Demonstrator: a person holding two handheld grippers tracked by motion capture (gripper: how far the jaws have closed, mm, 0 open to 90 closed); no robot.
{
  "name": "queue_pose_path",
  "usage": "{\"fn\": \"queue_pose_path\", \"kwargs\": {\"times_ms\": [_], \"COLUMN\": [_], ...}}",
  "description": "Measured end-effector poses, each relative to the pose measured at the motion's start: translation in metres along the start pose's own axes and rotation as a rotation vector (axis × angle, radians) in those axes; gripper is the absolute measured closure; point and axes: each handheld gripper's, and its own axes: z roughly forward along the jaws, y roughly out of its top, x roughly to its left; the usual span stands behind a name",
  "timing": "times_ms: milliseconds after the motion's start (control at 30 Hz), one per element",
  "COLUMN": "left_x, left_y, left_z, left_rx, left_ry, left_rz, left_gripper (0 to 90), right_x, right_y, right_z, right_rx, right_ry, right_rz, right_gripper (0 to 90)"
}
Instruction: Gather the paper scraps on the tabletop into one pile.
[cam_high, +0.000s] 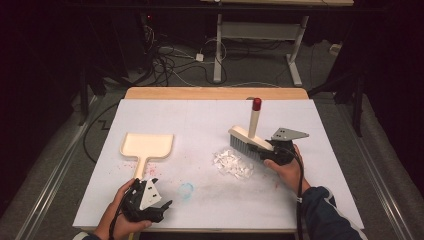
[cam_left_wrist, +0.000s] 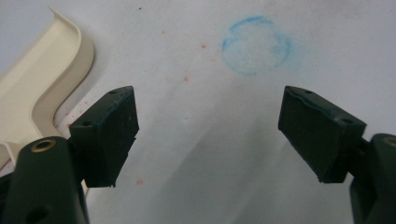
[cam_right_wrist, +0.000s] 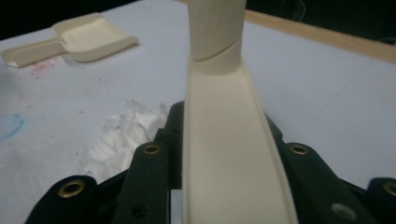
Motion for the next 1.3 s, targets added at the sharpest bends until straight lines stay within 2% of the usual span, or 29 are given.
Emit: {"fn": "queue_pose_path", "kwargs": {"times_ms": [100, 167, 233, 300, 500, 567, 667, 767, 800, 833, 933, 1000, 1067, 1133, 1300], "left_x": [0.0, 0.0, 0.001, 0.001, 0.0, 0.0, 0.0, 0.0, 0.0, 0.0, 0.0, 0.0, 0.0, 0.0, -0.001], "left_y": [0.0, 0.001, 0.001, 0.002, 0.001, 0.0, 0.0, 0.0, 0.0, 0.0, 0.0, 0.0, 0.001, 0.001, 0.003], "left_z": [0.0, 0.001, 0.001, 0.002, 0.0, -0.001, -0.002, -0.002, -0.002, -0.002, -0.003, -0.003, -0.003, -0.003, -0.001], "left_rx": [-0.008, -0.003, -0.003, -0.003, -0.011, -0.005, -0.006, -0.007, -0.007, -0.009, -0.012, -0.012, -0.013, -0.013, -0.008], "left_ry": [0.0, 0.0, -0.002, -0.002, 0.006, 0.007, 0.007, 0.01, 0.01, 0.014, 0.02, 0.02, 0.02, 0.019, 0.014], "left_rz": [-0.002, 0.005, 0.006, 0.006, 0.002, 0.001, 0.004, 0.006, 0.006, 0.007, 0.007, 0.008, 0.008, 0.009, 0.016], "left_gripper": [19.5, 19.4, 19.4, 19.4, 19.4, 19.4, 19.4, 19.4, 19.4, 19.4, 19.5, 19.4, 19.5, 19.4, 19.4], "right_x": [0.0, 0.002, 0.006, 0.01, 0.02, 0.021, 0.023, 0.022, 0.022, 0.022, 0.024, 0.028, 0.032, 0.037, 0.051], "right_y": [0.002, 0.007, 0.012, 0.017, 0.026, 0.024, 0.017, 0.009, 0.009, -0.002, -0.018, -0.028, -0.035, -0.04, -0.041], "right_z": [-0.005, -0.01, -0.013, -0.019, -0.039, -0.045, -0.056, -0.069, -0.069, -0.077, -0.084, -0.089, -0.093, -0.095, -0.086], "right_rx": [-0.023, -0.065, -0.094, -0.122, -0.182, -0.18, -0.166, -0.149, -0.149, -0.125, -0.083, -0.062, -0.039, -0.019, 0.028], "right_ry": [-0.028, -0.021, -0.034, -0.015, -0.091, -0.106, -0.174, -0.265, -0.265, -0.324, -0.377, -0.413, -0.4, -0.379, -0.311], "right_rz": [0.001, 0.011, 0.01, 0.014, 0.02, 0.029, 0.019, 0.009, 0.009, 0.023, 0.055, 0.1, 0.156, 0.183, 0.185], "right_gripper": [67.6, 67.7, 67.7, 67.7, 67.8, 67.9, 67.9, 67.9, 67.9, 67.9, 67.9, 67.9, 67.9, 68.0, 68.1]}}
